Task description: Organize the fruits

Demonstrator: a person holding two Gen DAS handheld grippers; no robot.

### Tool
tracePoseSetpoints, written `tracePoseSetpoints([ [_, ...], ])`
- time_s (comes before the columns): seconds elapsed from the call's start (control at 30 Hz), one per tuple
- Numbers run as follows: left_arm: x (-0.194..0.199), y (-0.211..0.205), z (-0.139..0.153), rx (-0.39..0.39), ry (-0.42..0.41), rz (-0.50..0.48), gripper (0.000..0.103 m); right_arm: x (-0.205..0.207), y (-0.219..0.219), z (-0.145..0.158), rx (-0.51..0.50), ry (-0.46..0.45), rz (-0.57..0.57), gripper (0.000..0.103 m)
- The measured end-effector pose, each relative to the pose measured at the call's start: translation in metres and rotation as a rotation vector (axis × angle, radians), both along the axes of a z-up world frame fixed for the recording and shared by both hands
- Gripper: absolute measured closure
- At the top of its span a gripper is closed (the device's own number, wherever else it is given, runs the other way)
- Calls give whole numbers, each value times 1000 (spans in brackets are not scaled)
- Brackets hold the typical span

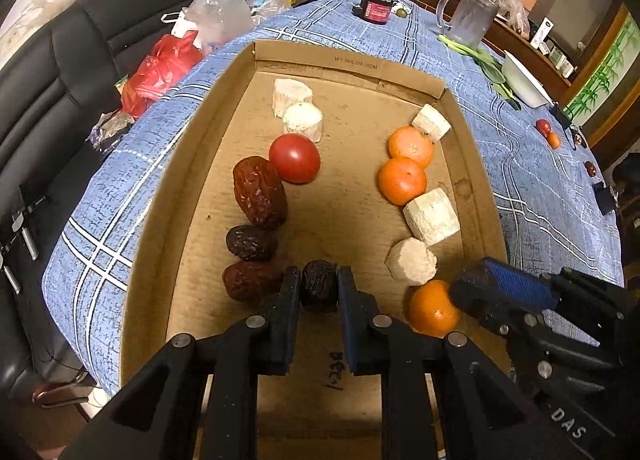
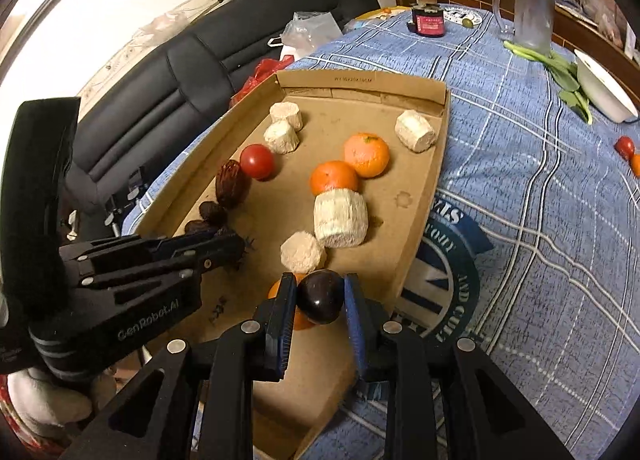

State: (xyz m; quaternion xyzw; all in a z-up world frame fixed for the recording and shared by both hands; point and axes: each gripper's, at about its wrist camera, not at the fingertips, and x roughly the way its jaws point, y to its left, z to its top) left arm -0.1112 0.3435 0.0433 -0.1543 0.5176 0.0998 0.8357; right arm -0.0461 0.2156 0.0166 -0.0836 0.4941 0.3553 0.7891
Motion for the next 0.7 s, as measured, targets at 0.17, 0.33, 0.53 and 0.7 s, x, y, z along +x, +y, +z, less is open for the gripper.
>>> tracePoseSetpoints([
  [0.17, 2, -1, 4, 0, -7, -13, 77, 7, 1, -2, -7, 1, -21, 75],
  [0.33, 5, -4, 14, 1, -35, -38, 59, 11, 4, -2, -20, 7, -43, 70],
  [0.53, 15, -5, 18, -18, -51, -73, 58, 14, -4, 4, -7, -1, -127, 68],
  [0.7, 14, -11, 29, 30, -80, -67, 58, 7, -18, 19, 15, -42, -194, 62],
])
